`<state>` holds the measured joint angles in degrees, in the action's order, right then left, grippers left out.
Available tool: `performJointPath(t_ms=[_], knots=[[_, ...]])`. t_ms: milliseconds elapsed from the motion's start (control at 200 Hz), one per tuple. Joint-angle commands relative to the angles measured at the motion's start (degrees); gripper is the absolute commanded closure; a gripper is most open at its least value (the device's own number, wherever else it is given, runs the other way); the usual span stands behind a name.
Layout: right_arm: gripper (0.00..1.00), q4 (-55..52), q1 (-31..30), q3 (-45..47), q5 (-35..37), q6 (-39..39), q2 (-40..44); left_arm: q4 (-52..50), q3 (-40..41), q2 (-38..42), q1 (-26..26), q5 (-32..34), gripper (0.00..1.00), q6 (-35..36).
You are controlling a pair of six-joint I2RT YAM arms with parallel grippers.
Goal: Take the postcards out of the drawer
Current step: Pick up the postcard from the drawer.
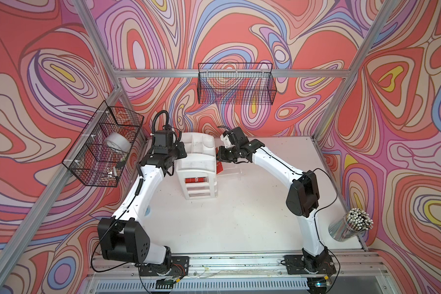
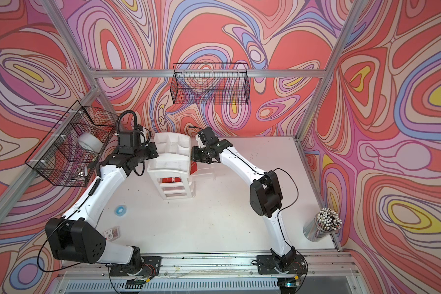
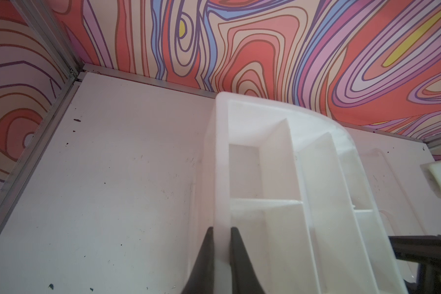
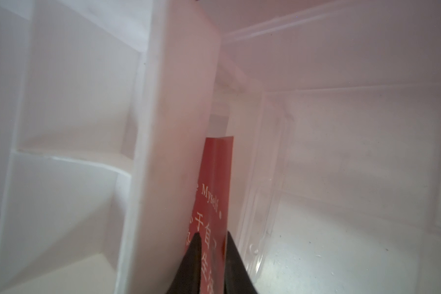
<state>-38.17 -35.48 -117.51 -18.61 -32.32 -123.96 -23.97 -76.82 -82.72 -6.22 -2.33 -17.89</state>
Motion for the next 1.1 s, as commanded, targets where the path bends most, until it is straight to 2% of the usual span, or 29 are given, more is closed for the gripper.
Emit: performJointPath(t_ms=[0,105,245,531,916,1097], knots=[[0.87,1.7,0.1,1.2,-0.7,0.1,2.0,-4.3,0.4,0.0,0.1,-0.9,1.00,0.4],[0.91,2.3,0.5,1.9,-0.8,-0.1,2.7,-4.9,-0.6,-0.4,0.1,-0.8,1.00,0.2],[0.93,3.2,1.3,3.1,-1.0,-0.1,3.5,-5.2,-1.6,-0.6,0.1,-0.9,0.82,-0.1],[0.96,4.2,3.7,4.2,-0.6,0.9,5.8,-7.1,-6.5,-1.4,0.1,-2.5,0.70,0.5],[0.96,2.9,7.8,3.1,-0.6,5.2,9.7,-10.8,-14.2,-1.7,0.2,-2.1,0.64,4.1],[0.97,0.9,9.9,2.1,-0.8,12.8,13.0,-12.5,-16.8,-1.3,0.2,-5.7,0.63,5.9]])
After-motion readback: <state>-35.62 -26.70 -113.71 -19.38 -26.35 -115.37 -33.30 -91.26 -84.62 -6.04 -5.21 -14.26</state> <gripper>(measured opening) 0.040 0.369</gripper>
